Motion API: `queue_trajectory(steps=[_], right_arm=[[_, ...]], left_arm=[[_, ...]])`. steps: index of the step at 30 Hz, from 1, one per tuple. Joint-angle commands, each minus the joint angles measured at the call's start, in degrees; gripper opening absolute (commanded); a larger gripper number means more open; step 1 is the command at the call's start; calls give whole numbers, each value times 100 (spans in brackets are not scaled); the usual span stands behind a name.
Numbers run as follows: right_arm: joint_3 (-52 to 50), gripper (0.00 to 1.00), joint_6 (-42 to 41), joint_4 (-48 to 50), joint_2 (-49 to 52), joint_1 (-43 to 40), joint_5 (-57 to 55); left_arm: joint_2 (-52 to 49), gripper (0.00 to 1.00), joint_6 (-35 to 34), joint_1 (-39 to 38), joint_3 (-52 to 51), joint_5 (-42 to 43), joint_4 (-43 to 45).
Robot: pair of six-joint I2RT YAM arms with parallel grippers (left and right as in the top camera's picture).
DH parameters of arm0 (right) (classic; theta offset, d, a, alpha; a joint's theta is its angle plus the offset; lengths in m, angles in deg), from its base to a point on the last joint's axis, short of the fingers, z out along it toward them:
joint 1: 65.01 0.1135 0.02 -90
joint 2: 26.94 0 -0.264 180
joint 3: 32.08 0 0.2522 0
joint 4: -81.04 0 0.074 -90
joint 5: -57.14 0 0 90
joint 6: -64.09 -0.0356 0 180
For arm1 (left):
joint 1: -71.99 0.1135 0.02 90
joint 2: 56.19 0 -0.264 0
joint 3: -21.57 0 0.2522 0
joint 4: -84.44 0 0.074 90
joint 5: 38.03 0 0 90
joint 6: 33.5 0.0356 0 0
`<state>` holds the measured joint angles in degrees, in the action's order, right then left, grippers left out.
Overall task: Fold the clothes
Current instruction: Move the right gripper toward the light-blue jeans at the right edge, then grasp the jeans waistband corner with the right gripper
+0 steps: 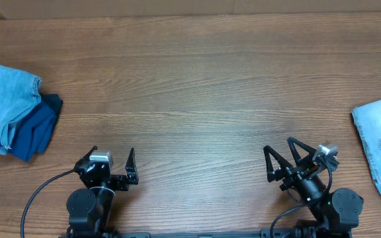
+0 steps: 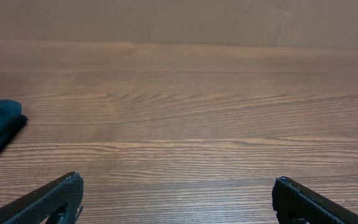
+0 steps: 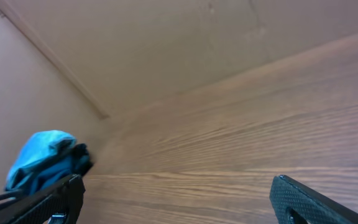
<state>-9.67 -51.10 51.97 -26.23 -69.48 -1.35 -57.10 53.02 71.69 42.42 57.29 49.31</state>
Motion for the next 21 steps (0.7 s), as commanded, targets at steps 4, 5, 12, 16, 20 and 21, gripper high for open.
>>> queue_trajectory(steps=[4, 5, 12, 16, 20, 21], right_arm=[[1998, 100, -323, -896, 734, -11, -505], [2601, 100, -313, -1408, 1178, -11, -809], [5534, 100, 474, -3851, 3906, -11, -2680], [7180, 100, 1196, -4629, 5587, -20, -2553], [7501, 100, 461, -5062, 6317, -684, -2909], [7501, 100, 271, -5191, 6511, -1106, -2889]], left_arm=[[55, 100, -101, -26, -74, -87, 17], [55, 100, -101, -26, -74, -87, 17], [55, 100, -101, -26, -74, -85, 17], [55, 100, -101, -26, -74, -87, 17], [55, 100, -101, -26, -74, -87, 17], [55, 100, -101, -26, -74, -85, 17]])
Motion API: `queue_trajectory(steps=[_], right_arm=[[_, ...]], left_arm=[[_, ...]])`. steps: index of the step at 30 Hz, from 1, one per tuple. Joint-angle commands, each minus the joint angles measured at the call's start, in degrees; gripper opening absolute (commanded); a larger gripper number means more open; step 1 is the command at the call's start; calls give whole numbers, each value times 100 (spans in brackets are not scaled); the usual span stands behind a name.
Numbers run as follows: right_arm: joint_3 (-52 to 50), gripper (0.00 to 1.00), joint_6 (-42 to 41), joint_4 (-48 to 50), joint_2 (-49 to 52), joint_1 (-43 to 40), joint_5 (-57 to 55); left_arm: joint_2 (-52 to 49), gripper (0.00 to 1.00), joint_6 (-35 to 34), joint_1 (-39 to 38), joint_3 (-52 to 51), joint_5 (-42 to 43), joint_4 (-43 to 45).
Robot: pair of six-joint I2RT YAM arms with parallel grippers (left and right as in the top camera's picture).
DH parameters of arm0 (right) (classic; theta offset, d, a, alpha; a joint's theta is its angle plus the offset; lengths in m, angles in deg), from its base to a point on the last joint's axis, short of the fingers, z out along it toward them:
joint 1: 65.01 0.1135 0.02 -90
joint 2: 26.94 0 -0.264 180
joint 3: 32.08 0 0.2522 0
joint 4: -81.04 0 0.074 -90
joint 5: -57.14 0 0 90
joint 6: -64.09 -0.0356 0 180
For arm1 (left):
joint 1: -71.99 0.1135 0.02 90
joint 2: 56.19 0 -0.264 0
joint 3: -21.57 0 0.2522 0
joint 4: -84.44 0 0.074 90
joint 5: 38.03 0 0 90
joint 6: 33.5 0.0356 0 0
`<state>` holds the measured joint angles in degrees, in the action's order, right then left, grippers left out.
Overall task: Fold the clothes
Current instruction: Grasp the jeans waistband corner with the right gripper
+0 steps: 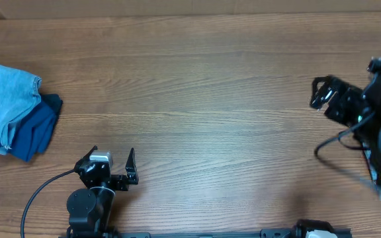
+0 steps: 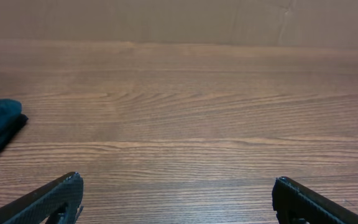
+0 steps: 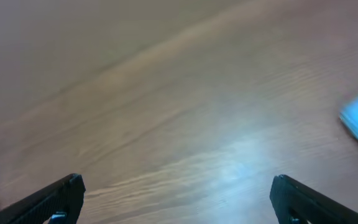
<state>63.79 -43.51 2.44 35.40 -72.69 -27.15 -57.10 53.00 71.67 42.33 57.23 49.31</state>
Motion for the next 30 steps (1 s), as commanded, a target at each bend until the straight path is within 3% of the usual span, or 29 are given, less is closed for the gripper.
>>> queue_trajectory(steps=[1, 9, 17, 20, 30], right_arm=[[155, 100, -632, -380, 560, -1325, -291], [-59, 100, -671, -511, 2109, -4760, 1132], [-267, 100, -468, -50, 3519, -5783, 791], [-321, 100, -212, 122, 3600, -5965, 153], [-1676, 100, 295, 1222, 3604, -6273, 162]], left_arm=[[55, 100, -98, -24, -66, -81, 17], [55, 100, -98, -24, -66, -81, 17], [55, 100, -98, -24, -66, -81, 17], [55, 100, -98, -24, -66, -79, 17], [55, 100, -98, -24, -66, -81, 17]])
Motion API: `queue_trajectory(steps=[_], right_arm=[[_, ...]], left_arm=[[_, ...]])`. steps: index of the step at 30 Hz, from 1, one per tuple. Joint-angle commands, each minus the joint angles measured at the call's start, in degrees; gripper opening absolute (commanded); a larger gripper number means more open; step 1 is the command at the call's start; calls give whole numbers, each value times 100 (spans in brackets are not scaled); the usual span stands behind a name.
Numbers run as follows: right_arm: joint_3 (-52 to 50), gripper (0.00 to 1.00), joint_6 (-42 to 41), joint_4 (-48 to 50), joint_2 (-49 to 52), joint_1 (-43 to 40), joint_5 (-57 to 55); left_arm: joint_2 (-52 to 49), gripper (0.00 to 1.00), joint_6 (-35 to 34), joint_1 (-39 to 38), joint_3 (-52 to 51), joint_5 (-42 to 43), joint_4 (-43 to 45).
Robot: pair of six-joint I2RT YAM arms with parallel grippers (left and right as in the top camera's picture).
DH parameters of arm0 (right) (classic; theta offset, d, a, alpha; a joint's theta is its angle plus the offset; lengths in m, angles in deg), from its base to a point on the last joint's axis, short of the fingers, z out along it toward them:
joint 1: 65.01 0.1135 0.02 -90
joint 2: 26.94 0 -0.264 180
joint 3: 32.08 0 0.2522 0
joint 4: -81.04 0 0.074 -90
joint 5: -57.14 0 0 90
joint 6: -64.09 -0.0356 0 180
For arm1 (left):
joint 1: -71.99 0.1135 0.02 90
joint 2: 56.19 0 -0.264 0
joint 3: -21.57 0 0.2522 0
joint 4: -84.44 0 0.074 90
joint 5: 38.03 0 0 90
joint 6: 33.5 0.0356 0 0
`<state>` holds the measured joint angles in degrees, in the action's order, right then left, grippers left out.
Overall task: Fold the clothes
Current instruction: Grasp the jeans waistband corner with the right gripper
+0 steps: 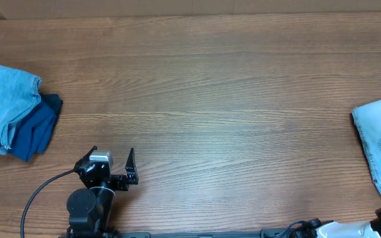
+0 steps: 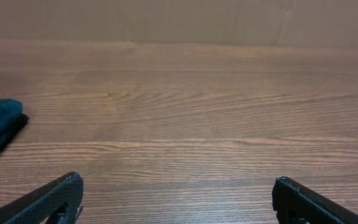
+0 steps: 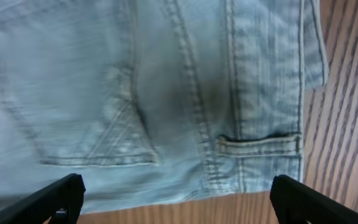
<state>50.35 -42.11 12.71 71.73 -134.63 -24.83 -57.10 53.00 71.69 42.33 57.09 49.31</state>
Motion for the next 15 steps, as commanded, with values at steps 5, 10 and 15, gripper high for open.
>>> queue_trajectory(steps=[5, 10, 15], right_arm=[[-570, 100, 295, 385, -28, -249, -280], [-570, 100, 448, 472, -28, -568, -516], [-579, 100, 448, 627, 52, -643, -321]], left_arm=[[55, 100, -98, -26, -66, -66, 17], [55, 100, -98, -26, -66, -66, 17], [55, 100, -98, -26, -66, -68, 20]])
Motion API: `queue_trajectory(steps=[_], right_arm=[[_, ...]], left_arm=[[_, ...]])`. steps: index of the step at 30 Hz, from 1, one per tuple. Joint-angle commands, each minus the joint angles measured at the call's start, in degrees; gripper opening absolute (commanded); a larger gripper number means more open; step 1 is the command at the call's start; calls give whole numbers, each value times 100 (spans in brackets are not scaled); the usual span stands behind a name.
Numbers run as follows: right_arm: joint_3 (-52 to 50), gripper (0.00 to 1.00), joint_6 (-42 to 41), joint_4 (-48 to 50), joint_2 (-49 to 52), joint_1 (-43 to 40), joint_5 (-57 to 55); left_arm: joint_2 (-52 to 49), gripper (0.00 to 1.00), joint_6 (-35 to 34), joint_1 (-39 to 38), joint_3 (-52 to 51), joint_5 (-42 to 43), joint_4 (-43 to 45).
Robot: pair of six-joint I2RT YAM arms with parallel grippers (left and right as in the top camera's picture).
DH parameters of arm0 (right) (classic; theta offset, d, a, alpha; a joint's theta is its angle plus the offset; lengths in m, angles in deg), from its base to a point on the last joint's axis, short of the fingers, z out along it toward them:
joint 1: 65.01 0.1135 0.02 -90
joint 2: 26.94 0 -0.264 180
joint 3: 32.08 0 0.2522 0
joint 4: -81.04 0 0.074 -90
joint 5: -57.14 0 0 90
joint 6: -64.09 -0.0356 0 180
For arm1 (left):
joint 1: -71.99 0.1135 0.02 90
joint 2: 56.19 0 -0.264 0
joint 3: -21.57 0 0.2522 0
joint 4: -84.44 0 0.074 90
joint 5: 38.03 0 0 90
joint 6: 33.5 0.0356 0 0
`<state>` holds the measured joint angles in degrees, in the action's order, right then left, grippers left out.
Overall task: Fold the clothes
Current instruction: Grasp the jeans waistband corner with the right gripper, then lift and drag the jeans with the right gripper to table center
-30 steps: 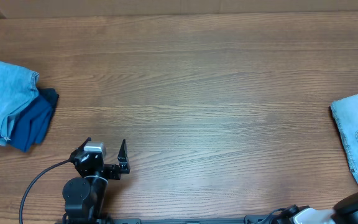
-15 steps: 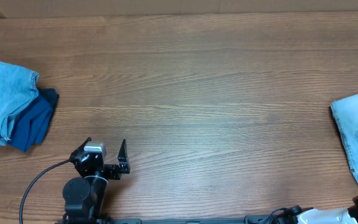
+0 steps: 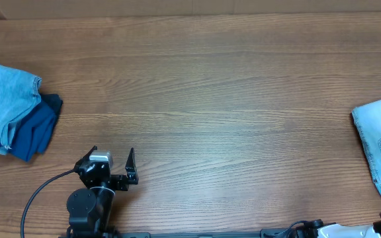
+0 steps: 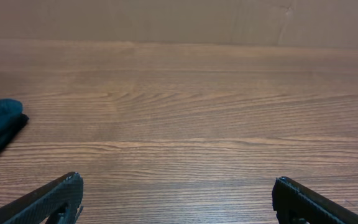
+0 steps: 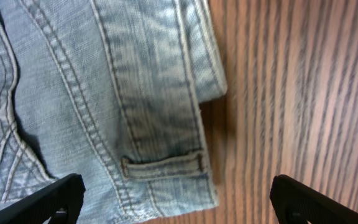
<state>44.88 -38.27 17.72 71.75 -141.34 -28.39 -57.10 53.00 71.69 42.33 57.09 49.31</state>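
A light denim garment lies flat at the table's right edge. In the right wrist view its waistband corner with a belt loop (image 5: 161, 165) fills the left half. My right gripper (image 5: 176, 200) hangs open just above that corner, holding nothing. In the overhead view it is almost wholly out of frame at the bottom right. My left gripper (image 3: 109, 166) rests open and empty near the front edge, left of centre, its fingers (image 4: 59, 198) spread wide over bare wood.
A pile of light blue cloth (image 3: 2, 106) over dark blue cloth (image 3: 37, 129) sits at the left edge; the dark blue cloth shows in the left wrist view. The wooden table (image 3: 204, 99) ends at a cardboard wall at the back.
The right wrist view has shifted from the pocket and waistband to the waistband corner with its belt loop, seen closer, with bare wood on the right. The left arm has not moved.
Both grippers rested open at the table's front edge. Then the right arm was raised at the far right, near the denim. Then it was nearly out of the overhead view at the bottom right, looking down on the denim, and now it is over the waistband corner.
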Motion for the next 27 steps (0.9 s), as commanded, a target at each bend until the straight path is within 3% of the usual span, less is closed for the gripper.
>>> queue_trajectory(steps=[1, 4, 9, 13, 17, 21, 25, 27], right_arm=[[-83, 100, 57, 221, 125, 42, 59], [-308, 98, 44, 649, 369, 42, 564], [-391, 81, 39, 986, 431, 52, 1095], [-387, 31, 17, 988, 426, 50, 1703], [-317, 4, -125, 942, 76, 52, 2769], [-122, 4, -966, 824, -1231, 490, 4253], [208, 4, -1298, 999, -2887, 1954, 3792], [575, 4, -1198, 949, -3156, 2712, 3547]], left_arm=[[55, 100, -98, -26, -66, -66, 17], [55, 100, -98, -26, -66, -68, 17], [55, 100, -98, -26, -66, -68, 17], [55, 100, -98, -26, -66, -68, 17], [55, 100, -98, -26, -66, -68, 17], [55, 100, -98, -26, -66, -66, 17], [55, 100, -98, -26, -66, -66, 17], [55, 100, -98, -26, -66, -68, 17]])
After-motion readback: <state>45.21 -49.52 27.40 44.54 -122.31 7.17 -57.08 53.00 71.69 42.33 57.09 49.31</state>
